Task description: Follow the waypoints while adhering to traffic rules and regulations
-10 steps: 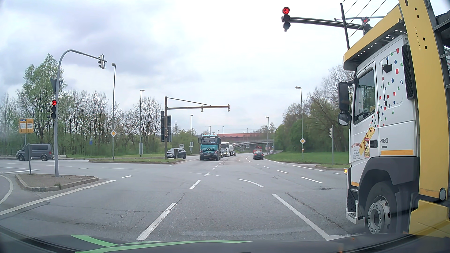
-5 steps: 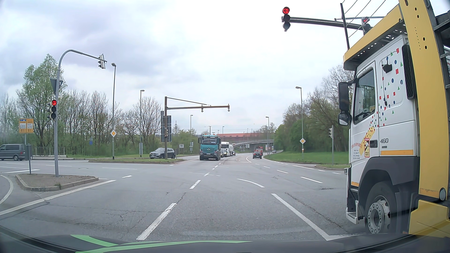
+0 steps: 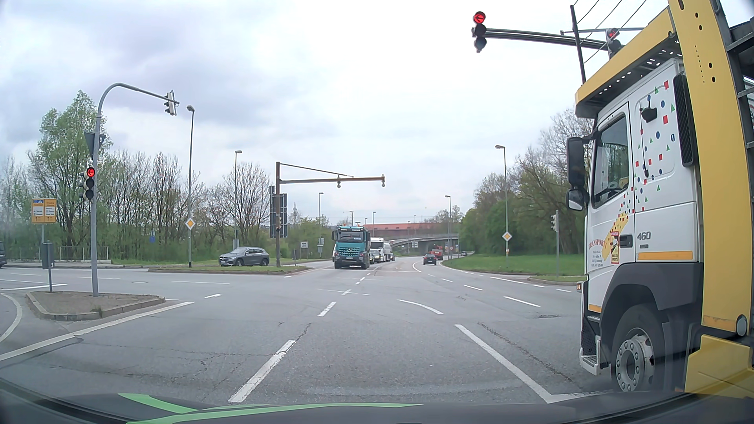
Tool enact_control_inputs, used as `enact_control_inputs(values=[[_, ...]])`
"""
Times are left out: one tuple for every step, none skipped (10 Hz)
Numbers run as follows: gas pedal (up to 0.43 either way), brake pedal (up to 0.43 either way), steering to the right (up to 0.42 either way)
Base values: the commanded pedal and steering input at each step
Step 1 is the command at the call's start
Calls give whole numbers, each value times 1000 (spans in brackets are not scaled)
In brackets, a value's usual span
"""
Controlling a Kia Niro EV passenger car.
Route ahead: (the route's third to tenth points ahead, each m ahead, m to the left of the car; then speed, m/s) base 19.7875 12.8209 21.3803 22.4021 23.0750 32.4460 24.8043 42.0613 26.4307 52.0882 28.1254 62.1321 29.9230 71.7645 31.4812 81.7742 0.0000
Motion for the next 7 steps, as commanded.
enact_control_inputs(values=[[0,293,7],[0,293,7],[0,293,7],[0,293,7],[0,293,8],[0,293,8],[0,293,8]])
